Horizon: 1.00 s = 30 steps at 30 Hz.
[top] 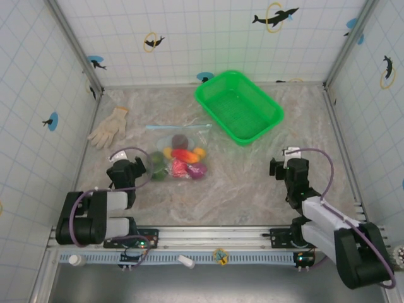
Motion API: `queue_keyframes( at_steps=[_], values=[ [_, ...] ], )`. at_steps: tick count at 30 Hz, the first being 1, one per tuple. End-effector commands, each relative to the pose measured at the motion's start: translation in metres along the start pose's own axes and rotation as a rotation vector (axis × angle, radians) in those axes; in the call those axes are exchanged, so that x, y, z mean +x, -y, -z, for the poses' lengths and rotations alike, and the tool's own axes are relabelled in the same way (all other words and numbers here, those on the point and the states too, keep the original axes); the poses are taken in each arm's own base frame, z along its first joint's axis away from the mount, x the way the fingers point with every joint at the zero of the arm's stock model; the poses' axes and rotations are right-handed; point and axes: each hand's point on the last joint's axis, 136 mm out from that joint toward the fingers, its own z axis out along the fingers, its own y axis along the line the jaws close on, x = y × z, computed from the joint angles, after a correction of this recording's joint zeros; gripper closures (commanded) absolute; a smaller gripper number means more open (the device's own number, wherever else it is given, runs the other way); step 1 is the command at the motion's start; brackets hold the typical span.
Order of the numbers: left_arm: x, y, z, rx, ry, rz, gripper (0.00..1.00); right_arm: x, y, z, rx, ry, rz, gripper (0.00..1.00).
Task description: Place the food in the zip-top bag and seal the zipper
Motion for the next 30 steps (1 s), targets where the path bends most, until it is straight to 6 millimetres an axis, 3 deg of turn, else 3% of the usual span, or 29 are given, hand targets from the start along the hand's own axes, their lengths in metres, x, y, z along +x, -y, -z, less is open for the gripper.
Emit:
queue_keyframes(
  at_steps=[1,3,5,7,9,10,11,14,17,20,30],
  values=[
    [-0.023,0.014,-0.005,0.066,0.086,-0.051,0.02,-0.011,0.006,-0.01,-0.006,0.092,-0.066,0.01],
    [-0.032,0.021,0.002,0.121,0.166,-0.101,0.02,-0.01,0.013,-0.016,0.035,0.11,-0.025,0.01],
    [-0.029,0.005,0.013,0.078,0.222,-0.034,0.02,-0.012,0.025,-0.013,0.068,0.175,-0.082,0.01],
    [-0.038,-0.009,0.03,0.029,0.323,0.022,0.02,-0.014,0.037,-0.008,0.079,0.228,-0.148,0.01],
    [-0.023,-0.004,0.014,0.04,0.216,-0.011,0.02,-0.007,0.043,-0.01,0.064,0.222,-0.216,0.01],
    [-0.026,-0.001,0.012,0.048,0.222,-0.025,0.02,-0.008,0.043,-0.006,0.052,0.25,-0.227,0.01],
    [-0.029,-0.001,0.014,0.051,0.242,-0.02,0.03,-0.013,0.038,-0.002,0.016,0.287,-0.216,0.0],
    [-0.026,-0.001,0.013,0.052,0.226,-0.03,0.02,-0.003,0.019,-0.024,-0.059,0.163,-0.14,0.0],
    [-0.021,0.019,0.01,0.154,0.193,-0.085,0.02,-0.005,0.019,-0.021,-0.042,0.188,-0.123,0.01],
    [-0.021,0.025,0.014,0.196,0.204,-0.107,0.02,-0.005,0.021,-0.017,0.005,0.2,-0.096,0.0],
    [-0.021,0.019,0.009,0.157,0.191,-0.081,0.02,-0.002,0.024,-0.023,-0.012,0.169,-0.139,0.0]
  ],
)
